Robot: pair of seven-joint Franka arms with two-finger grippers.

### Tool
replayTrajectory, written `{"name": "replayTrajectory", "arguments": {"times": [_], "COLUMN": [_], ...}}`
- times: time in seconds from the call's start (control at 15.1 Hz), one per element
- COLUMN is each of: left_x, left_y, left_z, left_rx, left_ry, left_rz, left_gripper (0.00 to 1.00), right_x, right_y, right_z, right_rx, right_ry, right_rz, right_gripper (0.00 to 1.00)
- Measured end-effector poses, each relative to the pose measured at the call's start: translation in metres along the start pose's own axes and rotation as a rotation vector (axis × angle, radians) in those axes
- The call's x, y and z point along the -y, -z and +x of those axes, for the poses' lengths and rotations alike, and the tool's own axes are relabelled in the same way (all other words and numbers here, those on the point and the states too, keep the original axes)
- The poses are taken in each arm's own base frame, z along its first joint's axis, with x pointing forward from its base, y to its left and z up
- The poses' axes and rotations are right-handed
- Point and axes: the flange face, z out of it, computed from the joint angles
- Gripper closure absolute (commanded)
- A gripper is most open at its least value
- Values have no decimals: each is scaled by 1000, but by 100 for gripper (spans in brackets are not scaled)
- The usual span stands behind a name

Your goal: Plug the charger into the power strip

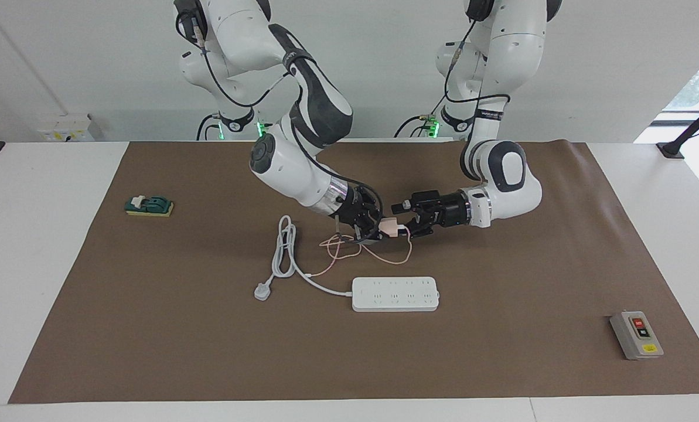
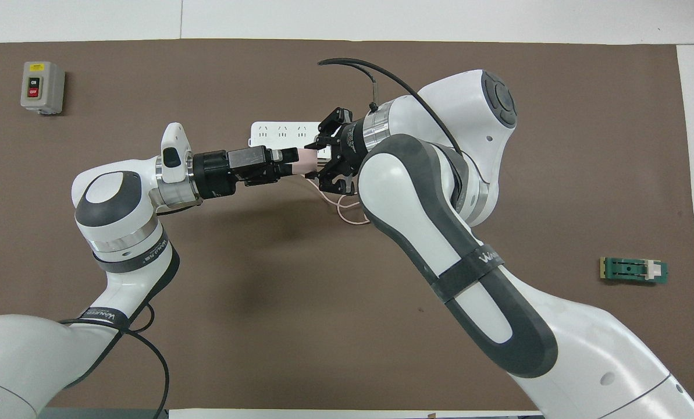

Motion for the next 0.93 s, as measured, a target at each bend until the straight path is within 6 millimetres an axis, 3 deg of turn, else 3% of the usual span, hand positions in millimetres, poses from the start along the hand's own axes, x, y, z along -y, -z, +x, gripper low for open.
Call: {"name": "replayTrajectory", "arguments": {"times": [0.79, 0.93], "left_x": [7, 8], "left_y": [0, 1], "left_z": [0, 0], "left_rx": [-2, 8], "left_ry": [2, -3], "left_rz": [18, 31], "left_gripper": [1, 6], "right_x": [-4, -4], "right_y": [-6, -6], "right_z": [-1, 0], "right_rx": [-5, -5], "right_ry": [2, 1], "right_rz": [-9, -8], "right_gripper": [100, 100]}}
